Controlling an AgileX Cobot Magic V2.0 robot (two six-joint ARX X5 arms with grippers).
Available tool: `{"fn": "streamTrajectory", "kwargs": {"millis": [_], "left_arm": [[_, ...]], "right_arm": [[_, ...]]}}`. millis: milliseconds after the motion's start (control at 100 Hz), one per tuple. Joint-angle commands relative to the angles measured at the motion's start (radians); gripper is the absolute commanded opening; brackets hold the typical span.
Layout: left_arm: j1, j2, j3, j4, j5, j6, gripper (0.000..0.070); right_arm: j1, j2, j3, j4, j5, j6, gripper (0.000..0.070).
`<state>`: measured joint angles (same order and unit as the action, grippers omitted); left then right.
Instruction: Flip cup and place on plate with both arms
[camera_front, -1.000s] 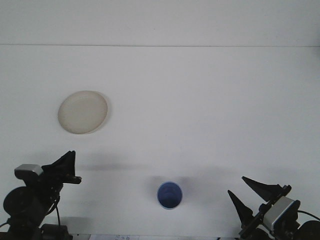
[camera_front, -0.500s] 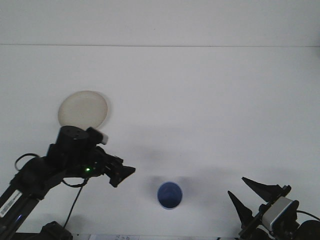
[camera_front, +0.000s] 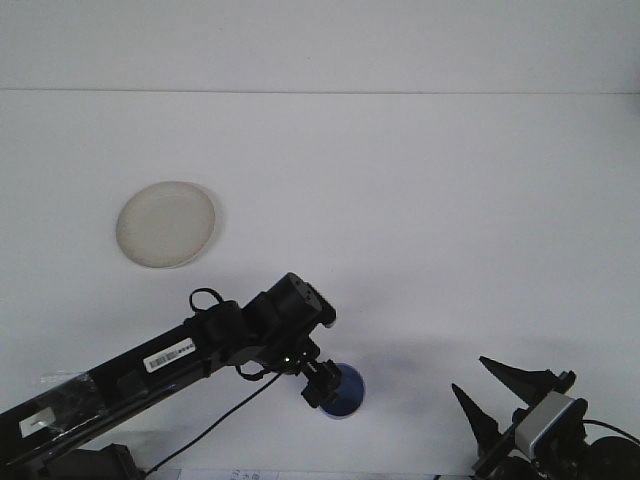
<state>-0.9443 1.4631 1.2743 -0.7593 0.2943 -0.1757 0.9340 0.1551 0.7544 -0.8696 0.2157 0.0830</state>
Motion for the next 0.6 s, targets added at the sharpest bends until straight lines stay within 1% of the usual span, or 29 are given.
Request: {"fn": "streamTrajectory", "kwargs": {"millis": [0,170,330,420,450,480,490,540,590], "left_arm": [[-0.021,0.039,0.025,0.004,-0.042,0.006,0.0434],[-0.039,0.108,0.026,0.006,-0.114,0.029,0.0434],[-0.039,0.143,0.026,0.012,-0.116,0.029,0.0432],[-0.039,0.148,0.026,0.018,-0.116,0.029,0.0409],[-0.039,0.150,0.026,0.022,-0.116,0.029,0.0392],[-0.039,0.150,0.026,0.025,-0.116,0.029,0.0357],[-0.039,0.150,0.026,0.026,-0.116,0.029,0.0331],[-0.039,0.151,0.026,0.028,-0.115,0.029,0.0256],[-0.042,0.154,0.026,0.027,-0.115,0.029,0.0216]], "right_arm": [[0.007,0.003,0.003,0.008,0.003,-0.005,0.0389],[0.007,0.003,0.003,0.008,0.002,-0.005,0.0389],[0.007,0.003,0.003,0.008,0.002,-0.005,0.0390],[0.007,0.003,0.003,0.008,0.002,-0.005,0.0389],[0.007,0.003,0.003,0.008,0.002,-0.005,0.0389],[0.007,0.003,0.003,0.008,0.002,-0.005,0.0389],[0.007,0.003,0.003,0.008,0.003,-0.005,0.0389],[0.007,0.003,0.003,0.008,0.002,-0.005,0.0390],[0.007,0.003,0.003,0.008,0.003,-0.005,0.0389]]}}
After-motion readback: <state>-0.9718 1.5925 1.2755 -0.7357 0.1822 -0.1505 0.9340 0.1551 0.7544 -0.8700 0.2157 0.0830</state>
